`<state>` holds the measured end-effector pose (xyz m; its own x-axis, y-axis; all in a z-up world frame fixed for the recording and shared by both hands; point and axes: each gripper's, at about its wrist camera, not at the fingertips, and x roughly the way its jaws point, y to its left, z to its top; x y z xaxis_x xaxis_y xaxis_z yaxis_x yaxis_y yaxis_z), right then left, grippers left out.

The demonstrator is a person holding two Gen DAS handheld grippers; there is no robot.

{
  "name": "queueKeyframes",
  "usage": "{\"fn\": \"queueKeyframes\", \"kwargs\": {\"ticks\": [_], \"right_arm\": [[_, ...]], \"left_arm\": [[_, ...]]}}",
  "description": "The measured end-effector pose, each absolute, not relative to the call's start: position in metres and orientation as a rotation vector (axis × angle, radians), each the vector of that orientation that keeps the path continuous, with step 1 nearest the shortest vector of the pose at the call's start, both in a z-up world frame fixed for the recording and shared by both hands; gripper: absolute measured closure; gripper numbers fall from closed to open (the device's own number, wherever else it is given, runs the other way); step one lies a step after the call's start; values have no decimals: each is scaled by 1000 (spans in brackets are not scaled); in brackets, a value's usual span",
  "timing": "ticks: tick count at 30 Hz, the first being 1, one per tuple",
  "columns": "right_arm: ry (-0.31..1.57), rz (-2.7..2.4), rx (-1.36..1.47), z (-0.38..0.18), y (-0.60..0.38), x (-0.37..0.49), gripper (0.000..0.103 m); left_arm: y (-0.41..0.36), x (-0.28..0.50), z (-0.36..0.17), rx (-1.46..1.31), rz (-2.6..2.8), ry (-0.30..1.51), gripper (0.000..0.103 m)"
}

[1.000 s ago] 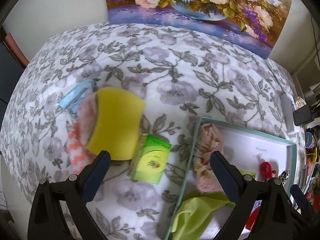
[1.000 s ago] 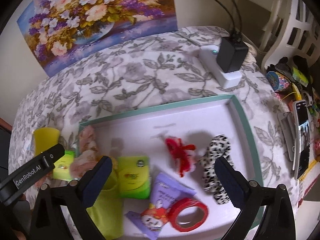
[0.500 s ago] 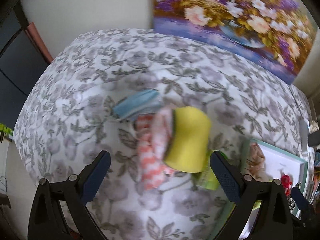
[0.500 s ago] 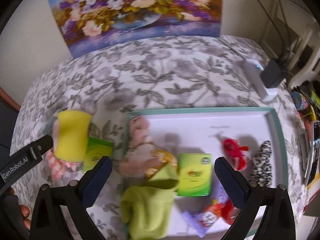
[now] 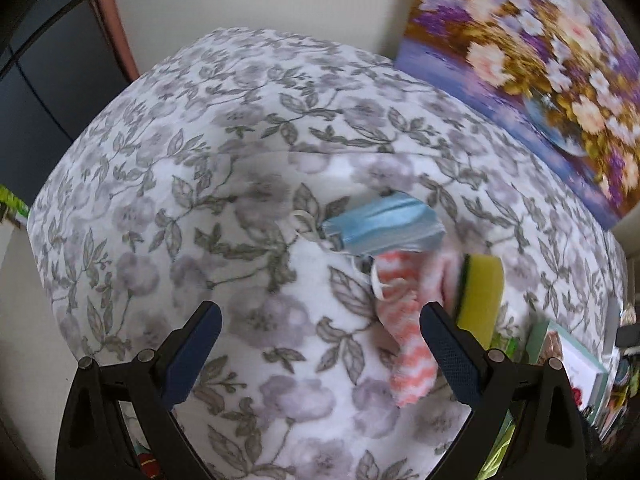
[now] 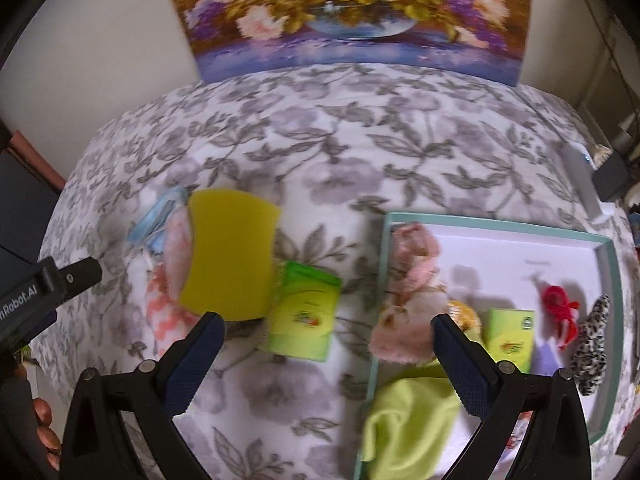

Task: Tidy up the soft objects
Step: 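Grasp the pink-and-white striped sock and pink fuzzy cloth with the left tool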

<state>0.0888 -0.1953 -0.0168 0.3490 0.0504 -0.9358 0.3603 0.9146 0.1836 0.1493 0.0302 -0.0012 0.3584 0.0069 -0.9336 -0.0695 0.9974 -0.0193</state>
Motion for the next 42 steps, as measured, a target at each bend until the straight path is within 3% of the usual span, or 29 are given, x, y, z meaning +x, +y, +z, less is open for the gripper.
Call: {"fn": "queueKeyframes", "kwargs": {"ticks": [12,26,28,32,34,37,42], "right_arm": [[1238,-181,398,-40,-176,101,0],[1244,-160,473,-54,-179,102,19],[1246,-155,485,-55,-180,102,24],[1254,-160,488,-58,-182,101,34],[1261,-163,497,-61,-185,101,34],[1267,-153,508,-66,-186,100,35],[1272,-140,517,-70,-185,100,35]], "left_arm": [[30,161,-25,-134,-28,1251,4],[3,164,-62,-99,-62,1356,7],[-2,166,-66,-99,-78,1364,24],[-6,167,-76,-128,-106,1403,40],[-8,167,-81,-139,-115,1418,55],[-10,167,-86,-168,-133,1435,66],[-14,166,-87,-173,-145,1436,69]]}}
